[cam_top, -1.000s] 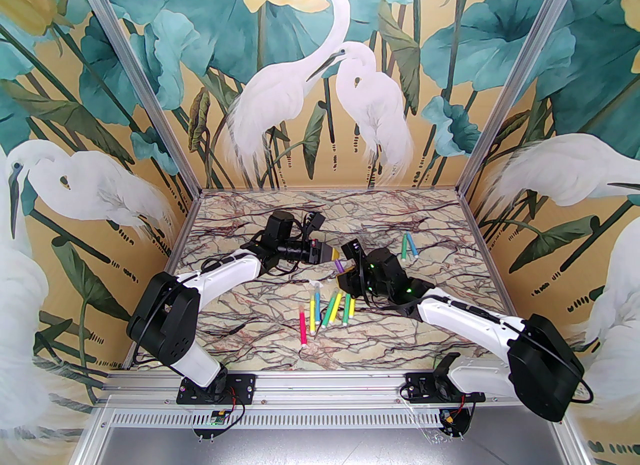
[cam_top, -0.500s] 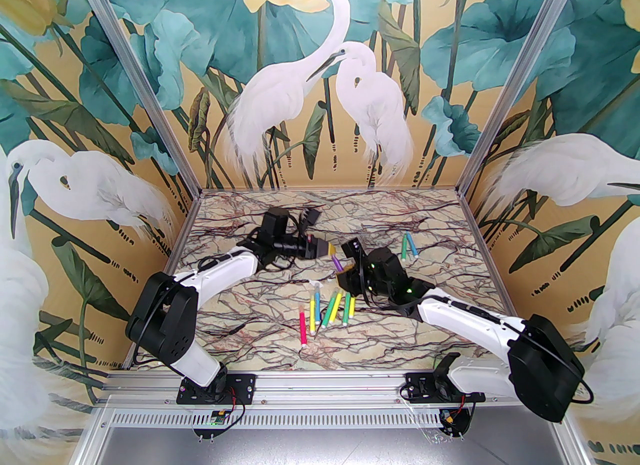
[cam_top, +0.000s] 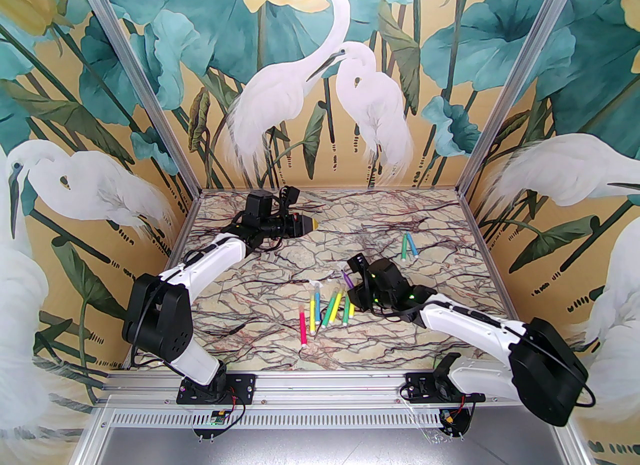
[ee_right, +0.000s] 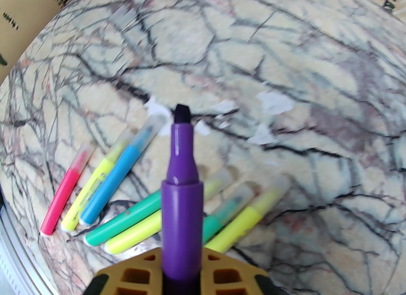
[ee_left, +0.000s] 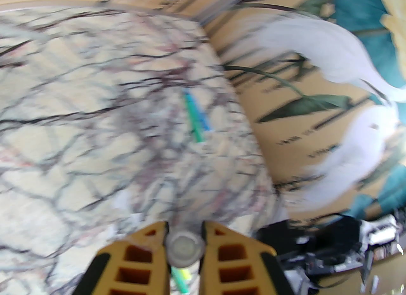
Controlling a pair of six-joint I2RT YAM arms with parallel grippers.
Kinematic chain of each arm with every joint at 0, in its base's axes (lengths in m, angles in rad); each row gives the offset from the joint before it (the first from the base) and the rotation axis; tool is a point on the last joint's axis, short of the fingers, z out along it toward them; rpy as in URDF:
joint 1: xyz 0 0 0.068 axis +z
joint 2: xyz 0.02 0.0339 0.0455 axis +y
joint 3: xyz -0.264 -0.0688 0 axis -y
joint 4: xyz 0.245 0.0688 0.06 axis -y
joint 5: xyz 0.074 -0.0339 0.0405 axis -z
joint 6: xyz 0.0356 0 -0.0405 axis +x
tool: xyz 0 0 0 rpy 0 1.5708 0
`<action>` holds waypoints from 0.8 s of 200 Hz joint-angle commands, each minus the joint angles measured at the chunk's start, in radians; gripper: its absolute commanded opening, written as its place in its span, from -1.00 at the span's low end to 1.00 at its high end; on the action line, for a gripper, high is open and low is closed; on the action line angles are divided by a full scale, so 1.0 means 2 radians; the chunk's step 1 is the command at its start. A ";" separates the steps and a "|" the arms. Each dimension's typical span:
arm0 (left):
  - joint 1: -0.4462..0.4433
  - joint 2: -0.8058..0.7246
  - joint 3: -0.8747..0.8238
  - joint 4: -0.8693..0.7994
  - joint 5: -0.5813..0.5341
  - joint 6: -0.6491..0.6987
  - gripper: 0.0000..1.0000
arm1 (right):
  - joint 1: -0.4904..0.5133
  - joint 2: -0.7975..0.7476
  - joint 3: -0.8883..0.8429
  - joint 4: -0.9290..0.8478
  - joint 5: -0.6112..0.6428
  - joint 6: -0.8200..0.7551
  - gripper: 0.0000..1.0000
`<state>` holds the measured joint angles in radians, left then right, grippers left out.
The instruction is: Open the pen caps
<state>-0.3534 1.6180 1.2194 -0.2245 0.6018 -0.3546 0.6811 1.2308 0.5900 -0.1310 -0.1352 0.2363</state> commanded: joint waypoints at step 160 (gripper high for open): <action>0.000 0.089 0.016 -0.225 -0.310 0.106 -1.00 | -0.204 0.226 0.212 -0.106 0.137 0.076 -1.00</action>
<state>-0.3534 1.7702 1.2201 -0.6430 0.0479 -0.1696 0.2977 1.6360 0.9466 -0.2752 0.0998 0.3676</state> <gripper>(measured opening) 0.156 0.175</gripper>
